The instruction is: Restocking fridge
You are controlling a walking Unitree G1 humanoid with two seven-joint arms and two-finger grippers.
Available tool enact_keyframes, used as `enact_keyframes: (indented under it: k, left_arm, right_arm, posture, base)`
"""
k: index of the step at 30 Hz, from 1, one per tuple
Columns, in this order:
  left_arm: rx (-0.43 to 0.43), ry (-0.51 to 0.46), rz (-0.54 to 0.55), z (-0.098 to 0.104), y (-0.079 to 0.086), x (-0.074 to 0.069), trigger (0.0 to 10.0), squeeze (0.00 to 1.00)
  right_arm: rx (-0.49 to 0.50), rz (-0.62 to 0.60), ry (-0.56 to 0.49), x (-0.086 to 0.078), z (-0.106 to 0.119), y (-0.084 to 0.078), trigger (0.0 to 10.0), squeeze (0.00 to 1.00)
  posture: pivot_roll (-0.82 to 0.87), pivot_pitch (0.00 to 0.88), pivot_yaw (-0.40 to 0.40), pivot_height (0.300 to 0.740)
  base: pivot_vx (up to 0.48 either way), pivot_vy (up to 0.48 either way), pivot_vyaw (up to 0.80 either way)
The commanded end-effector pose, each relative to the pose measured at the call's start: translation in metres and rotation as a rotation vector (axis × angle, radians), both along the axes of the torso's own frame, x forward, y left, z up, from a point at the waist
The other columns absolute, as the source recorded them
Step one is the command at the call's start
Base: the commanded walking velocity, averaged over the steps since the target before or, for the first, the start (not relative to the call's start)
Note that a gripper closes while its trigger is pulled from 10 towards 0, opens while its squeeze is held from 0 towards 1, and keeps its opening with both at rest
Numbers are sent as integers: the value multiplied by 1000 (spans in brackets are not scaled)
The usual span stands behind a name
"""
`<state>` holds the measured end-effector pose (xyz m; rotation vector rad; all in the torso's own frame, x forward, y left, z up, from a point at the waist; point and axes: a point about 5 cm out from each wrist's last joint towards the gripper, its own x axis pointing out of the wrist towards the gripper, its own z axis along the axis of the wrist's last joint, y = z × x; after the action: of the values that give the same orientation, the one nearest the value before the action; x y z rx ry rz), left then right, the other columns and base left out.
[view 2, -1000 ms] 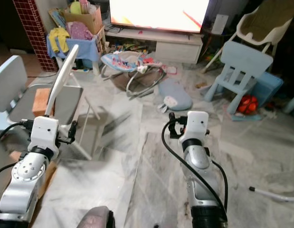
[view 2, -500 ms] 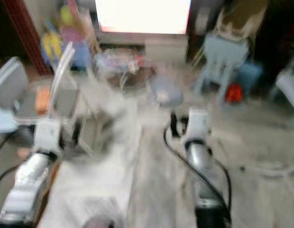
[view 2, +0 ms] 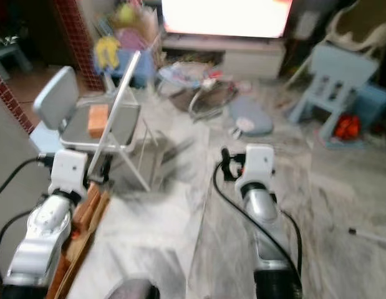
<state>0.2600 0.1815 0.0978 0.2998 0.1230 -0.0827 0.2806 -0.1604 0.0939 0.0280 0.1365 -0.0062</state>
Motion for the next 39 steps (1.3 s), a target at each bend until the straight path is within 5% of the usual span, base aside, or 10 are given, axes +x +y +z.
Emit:
enact_keyframes:
  k: [1, 10, 19, 27, 39]
  left_arm:
    - [-35, 43, 2, 1, 4, -1, 10000, 0]
    - [-42, 42, -83, -3, -6, -7, 10000, 0]
    - [-32, 9, -79, 2, 0, 3, 10000, 0]
    - [-22, -25, -60, 9, 16, 9, 10000, 0]
    - [-39, -54, -105, 11, 16, 10, 10000, 0]
  right_arm:
    - [4, 22, -5, 4, 3, 8, 10000, 0]
    - [-10, 9, -7, 9, 3, 6, 10000, 0]
    - [-20, -25, -10, 9, 3, 3, 10000, 0]
    - [-15, -46, -27, 11, 4, 2, 10000, 0]
    - [-21, -78, -51, 10, 7, -3, 10000, 0]
  posture:
    - [129, 0, -45, 740]
    - [132, 0, -46, 740]
    - [120, 0, -31, 740]
    - [129, 0, -29, 740]
    - [130, 0, -27, 740]
  base:
    - [-360, 322, 0]
    - [-380, 295, 0]
    - [-320, 359, 0]
    - [0, 69, 0]
    - [0, 0, 0]
